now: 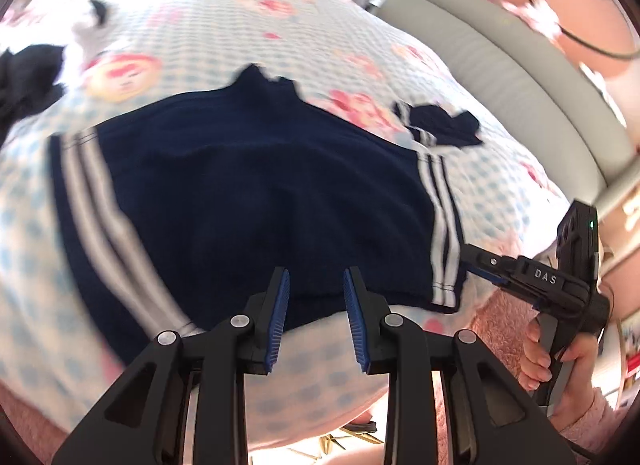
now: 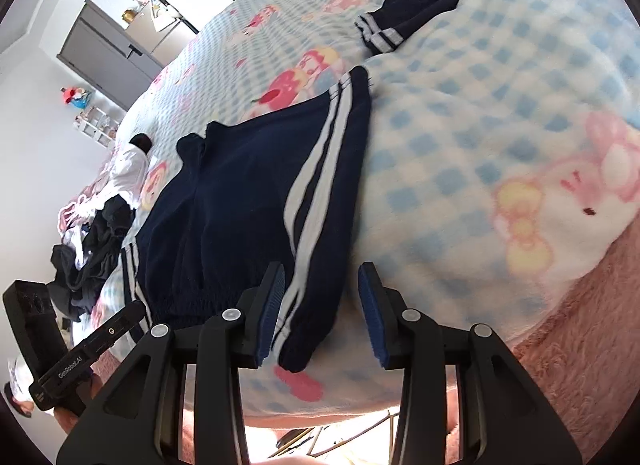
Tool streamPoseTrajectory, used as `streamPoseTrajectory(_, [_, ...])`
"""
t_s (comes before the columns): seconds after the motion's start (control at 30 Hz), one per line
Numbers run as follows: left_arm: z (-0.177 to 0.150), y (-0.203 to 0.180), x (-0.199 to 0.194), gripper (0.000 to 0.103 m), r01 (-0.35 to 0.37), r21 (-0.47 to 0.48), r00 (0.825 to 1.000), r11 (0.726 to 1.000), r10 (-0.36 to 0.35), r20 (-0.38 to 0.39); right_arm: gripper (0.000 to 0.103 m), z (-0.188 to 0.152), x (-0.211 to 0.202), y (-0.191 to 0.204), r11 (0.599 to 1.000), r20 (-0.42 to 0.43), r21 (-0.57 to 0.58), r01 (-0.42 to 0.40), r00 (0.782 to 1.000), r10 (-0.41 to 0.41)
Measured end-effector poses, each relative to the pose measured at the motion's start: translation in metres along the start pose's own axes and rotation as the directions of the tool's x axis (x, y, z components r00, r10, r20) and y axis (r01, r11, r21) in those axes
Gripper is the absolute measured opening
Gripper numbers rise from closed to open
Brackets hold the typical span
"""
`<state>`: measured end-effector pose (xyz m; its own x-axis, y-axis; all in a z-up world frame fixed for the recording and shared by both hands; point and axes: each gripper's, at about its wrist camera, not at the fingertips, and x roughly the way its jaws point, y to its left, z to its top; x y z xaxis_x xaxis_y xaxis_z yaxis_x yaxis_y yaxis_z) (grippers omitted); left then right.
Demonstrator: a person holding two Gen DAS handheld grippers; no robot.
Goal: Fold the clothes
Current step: 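Smooth the folded trousers flat with both tools along the waistband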
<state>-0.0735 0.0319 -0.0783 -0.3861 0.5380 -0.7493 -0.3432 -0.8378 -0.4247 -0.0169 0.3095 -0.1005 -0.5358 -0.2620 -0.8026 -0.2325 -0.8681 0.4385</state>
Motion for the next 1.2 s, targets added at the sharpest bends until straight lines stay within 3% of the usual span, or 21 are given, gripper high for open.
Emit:
streamPoseTrajectory(0.1, [0.005, -0.027, 0.027, 0.030, 0.071, 0.047, 0.997, 0.996, -0.069, -0.046, 0.039, -0.003, -0.003, -0.008, 0.999, -0.004, 0.016, 0.044, 0.999, -0.044])
streamPoseTrajectory(0.3, [0.007, -0.076, 0.077, 0.030, 0.125, 0.118, 0.983, 0.985, -0.107, -0.149, 0.041, -0.005, 0.008, -0.015, 0.999, -0.072, 0.000, 0.048, 0.996, -0.048])
streamPoseTrajectory(0.4, [0.000, -0.079, 0.090, 0.031, 0.063, 0.121, 0.982, 0.991, -0.040, -0.182, 0.041, -0.003, 0.002, -0.015, 0.999, -0.044, 0.008, 0.046, 0.998, -0.046])
streamPoseTrajectory(0.5, [-0.011, -0.074, 0.087, 0.031, 0.065, 0.085, 0.982, 0.994, -0.048, -0.181, 0.041, -0.005, -0.010, -0.019, 0.996, 0.010, 0.013, 0.092, 0.996, -0.092])
streamPoseTrajectory(0.67, [-0.010, -0.070, 0.075, 0.033, 0.137, 0.031, 0.978, 0.990, -0.130, -0.160, 0.042, -0.011, 0.004, -0.015, 0.999, -0.097, -0.024, 0.045, 0.994, -0.047])
streamPoseTrajectory(0.8, [-0.012, -0.067, 0.049, 0.033, 0.123, 0.038, 0.986, 0.992, -0.118, -0.117, 0.043, -0.021, 0.006, -0.002, 0.995, -0.106, -0.082, 0.047, 0.993, -0.056])
streamPoseTrajectory(0.93, [-0.012, -0.055, 0.036, 0.033, 0.159, -0.002, 0.983, 0.987, -0.159, -0.089, 0.043, -0.025, 0.004, -0.004, 0.996, -0.118, -0.082, 0.025, 0.992, -0.034])
streamPoseTrajectory(1.03, [-0.009, -0.054, 0.037, 0.033, 0.203, -0.022, 0.975, 0.979, -0.204, -0.087, 0.046, -0.023, 0.008, -0.003, 0.997, -0.116, -0.075, -0.015, 0.993, 0.006])
streamPoseTrajectory(1.13, [-0.003, -0.061, 0.048, 0.042, 0.266, -0.057, 0.956, 0.962, -0.271, -0.116, 0.046, -0.019, 0.006, 0.001, 0.996, -0.103, -0.068, -0.063, 0.993, 0.056])
streamPoseTrajectory(1.2, [0.003, -0.067, 0.055, 0.043, 0.291, -0.059, 0.945, 0.955, -0.296, -0.137, 0.046, -0.019, 0.005, 0.003, 0.995, -0.098, -0.073, -0.070, 0.993, 0.063])
